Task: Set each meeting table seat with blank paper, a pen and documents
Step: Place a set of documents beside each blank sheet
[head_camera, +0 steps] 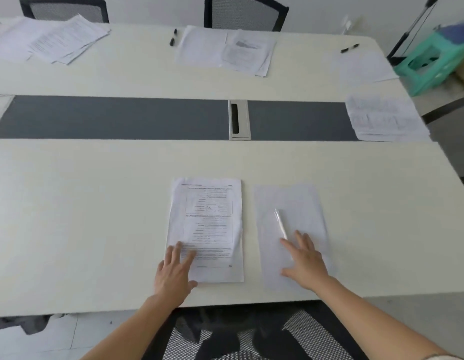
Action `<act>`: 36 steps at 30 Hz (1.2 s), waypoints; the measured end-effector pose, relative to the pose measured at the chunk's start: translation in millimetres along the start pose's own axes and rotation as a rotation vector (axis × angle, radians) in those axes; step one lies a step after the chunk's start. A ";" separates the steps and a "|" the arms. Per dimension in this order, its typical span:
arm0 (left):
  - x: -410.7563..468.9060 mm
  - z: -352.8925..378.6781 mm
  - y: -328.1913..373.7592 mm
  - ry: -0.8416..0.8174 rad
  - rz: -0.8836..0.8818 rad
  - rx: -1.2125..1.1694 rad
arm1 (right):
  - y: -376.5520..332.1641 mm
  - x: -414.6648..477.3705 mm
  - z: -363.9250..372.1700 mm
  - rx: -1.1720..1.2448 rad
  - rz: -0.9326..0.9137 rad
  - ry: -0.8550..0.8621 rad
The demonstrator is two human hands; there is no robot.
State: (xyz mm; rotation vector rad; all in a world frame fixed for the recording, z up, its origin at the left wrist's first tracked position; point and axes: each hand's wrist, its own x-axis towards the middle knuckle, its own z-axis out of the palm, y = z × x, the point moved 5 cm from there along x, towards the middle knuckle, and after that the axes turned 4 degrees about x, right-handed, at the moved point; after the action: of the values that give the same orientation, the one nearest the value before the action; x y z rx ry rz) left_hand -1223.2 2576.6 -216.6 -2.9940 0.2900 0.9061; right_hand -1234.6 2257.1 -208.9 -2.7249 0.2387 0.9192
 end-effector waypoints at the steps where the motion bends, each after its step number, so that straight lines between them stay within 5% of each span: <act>1: -0.5 -0.1 0.4 0.002 0.001 0.002 | -3.6 1.7 0.7 -0.003 0.001 0.017; 17: -3.8 3.7 0.9 0.016 -0.017 -0.046 | -31.4 14.3 6.6 0.018 0.007 0.035; 22: -3.6 3.4 1.2 0.012 -0.022 -0.061 | -25.0 10.1 -7.2 0.247 0.098 0.303; 36: -1.7 3.0 -4.2 0.002 0.003 -0.042 | -20.6 27.5 -5.4 0.426 0.253 0.270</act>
State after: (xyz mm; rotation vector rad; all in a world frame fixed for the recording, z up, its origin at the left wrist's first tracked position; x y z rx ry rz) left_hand -1225.5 2581.2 -218.4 -3.0337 0.2789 0.9208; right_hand -1205.0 2273.2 -217.8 -2.4385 0.7527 0.4783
